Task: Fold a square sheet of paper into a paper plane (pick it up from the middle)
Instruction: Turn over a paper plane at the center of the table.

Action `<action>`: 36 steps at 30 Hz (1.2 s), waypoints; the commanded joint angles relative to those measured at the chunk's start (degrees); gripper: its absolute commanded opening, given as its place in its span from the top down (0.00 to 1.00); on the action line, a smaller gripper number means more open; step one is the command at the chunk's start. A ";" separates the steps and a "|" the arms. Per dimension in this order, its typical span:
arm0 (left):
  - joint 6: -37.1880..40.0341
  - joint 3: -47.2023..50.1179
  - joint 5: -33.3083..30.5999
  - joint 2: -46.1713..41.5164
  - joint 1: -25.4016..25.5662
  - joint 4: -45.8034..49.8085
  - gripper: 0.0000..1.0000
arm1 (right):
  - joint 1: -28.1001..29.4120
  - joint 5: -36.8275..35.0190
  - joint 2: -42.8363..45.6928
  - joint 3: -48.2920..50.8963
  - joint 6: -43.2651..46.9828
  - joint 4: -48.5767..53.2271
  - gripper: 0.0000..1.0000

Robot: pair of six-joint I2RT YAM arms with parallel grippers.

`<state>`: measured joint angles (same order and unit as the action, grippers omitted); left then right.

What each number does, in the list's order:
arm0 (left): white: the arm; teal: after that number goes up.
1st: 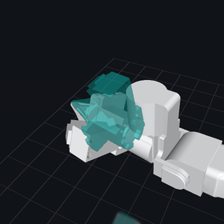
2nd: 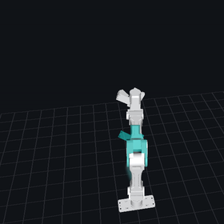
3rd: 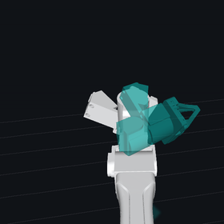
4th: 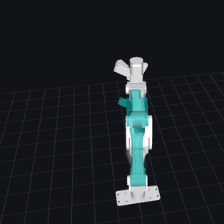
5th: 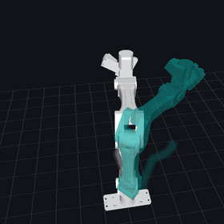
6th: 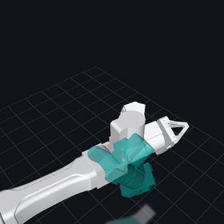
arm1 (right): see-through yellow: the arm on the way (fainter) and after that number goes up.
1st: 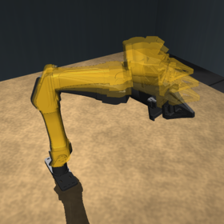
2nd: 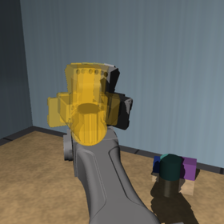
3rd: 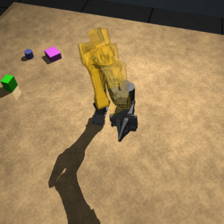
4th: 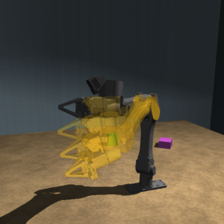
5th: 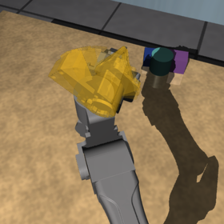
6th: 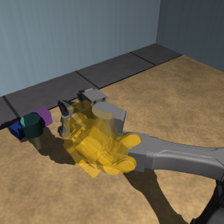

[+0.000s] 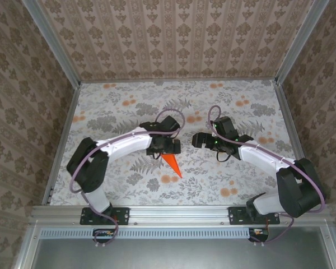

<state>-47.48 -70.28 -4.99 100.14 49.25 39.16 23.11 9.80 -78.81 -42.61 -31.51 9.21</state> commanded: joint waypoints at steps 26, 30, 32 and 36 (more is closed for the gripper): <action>-13.53 -2.76 -0.62 6.71 1.46 4.06 0.32 | -0.43 1.20 -2.49 0.35 -0.70 -0.25 0.01; -14.76 -1.88 -1.18 5.86 1.46 4.44 0.40 | -0.39 1.18 -2.84 0.16 -0.66 -0.20 0.00; -15.83 -1.04 -2.07 4.68 1.46 4.37 0.43 | -0.40 1.27 -3.03 0.14 -0.66 -0.16 0.00; -18.04 1.23 -4.11 1.56 1.35 3.50 0.50 | -0.42 1.53 -3.36 0.00 -0.75 -0.20 0.01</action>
<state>-62.98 -70.65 -6.92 105.19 50.28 41.80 23.07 10.92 -81.49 -42.61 -31.73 9.04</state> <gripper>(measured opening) 0.516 0.994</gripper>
